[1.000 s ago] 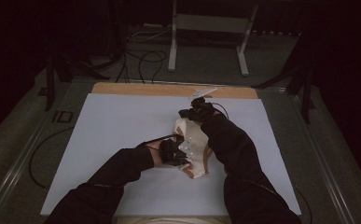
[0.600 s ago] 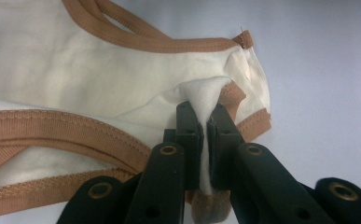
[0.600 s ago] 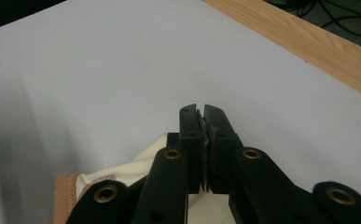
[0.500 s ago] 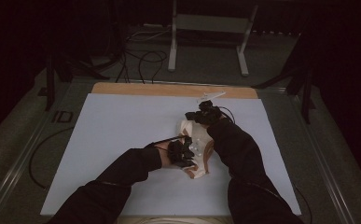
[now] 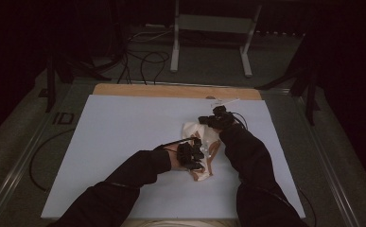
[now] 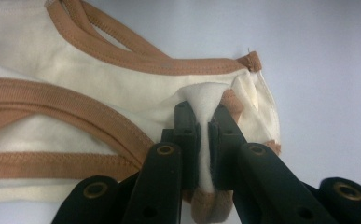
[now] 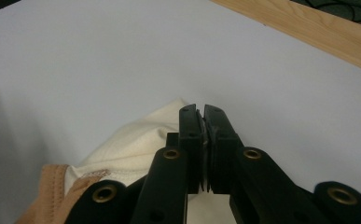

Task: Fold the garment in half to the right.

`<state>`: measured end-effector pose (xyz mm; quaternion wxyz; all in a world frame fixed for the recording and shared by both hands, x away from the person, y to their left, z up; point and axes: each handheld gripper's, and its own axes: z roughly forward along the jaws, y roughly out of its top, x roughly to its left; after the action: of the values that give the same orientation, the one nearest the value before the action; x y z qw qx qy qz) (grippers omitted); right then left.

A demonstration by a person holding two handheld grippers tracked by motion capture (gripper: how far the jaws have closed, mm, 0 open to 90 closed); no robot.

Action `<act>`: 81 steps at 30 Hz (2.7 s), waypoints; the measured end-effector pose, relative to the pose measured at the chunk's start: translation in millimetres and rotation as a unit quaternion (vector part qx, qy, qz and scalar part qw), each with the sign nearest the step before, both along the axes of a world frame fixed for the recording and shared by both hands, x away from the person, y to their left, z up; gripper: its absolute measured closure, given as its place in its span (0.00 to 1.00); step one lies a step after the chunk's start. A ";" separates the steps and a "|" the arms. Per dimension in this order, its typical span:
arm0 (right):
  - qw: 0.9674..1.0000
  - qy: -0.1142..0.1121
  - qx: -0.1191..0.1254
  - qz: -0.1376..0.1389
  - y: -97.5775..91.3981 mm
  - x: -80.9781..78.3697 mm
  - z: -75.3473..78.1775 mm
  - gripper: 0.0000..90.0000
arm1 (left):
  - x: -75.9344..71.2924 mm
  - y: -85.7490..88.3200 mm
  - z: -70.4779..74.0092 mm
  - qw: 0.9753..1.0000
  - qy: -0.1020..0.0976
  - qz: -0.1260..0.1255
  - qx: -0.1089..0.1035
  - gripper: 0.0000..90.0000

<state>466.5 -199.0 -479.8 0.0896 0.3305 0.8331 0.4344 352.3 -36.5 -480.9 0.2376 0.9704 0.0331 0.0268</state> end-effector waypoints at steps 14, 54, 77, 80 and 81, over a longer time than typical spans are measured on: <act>1.000 0.011 0.010 -0.026 -17.5 7.1 -17.6 0.96 | 4.6 -23.0 -1.0 1.000 0.008 0.003 0.003 0.92; 0.994 0.073 -0.036 -0.071 -28.1 -47.2 -8.6 0.50 | -49.6 160.0 3.4 0.968 0.007 0.190 -0.163 0.01; 0.989 0.056 -0.100 -0.093 -49.8 -48.9 -15.1 0.94 | -68.5 198.0 -22.1 0.952 0.006 0.235 -0.196 0.01; 0.987 0.069 -0.100 -0.100 -53.4 -47.6 -21.4 0.87 | -68.6 198.3 -24.2 0.952 0.005 0.237 -0.194 0.01; 0.987 0.073 -0.104 -0.100 -53.7 -47.3 -24.0 0.85 | -68.7 198.4 -24.8 0.952 0.005 0.237 -0.196 0.01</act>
<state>419.2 -252.8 -503.8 0.1050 0.4320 0.8408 0.3090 283.6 161.9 -505.6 0.4097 0.8692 0.2676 0.0702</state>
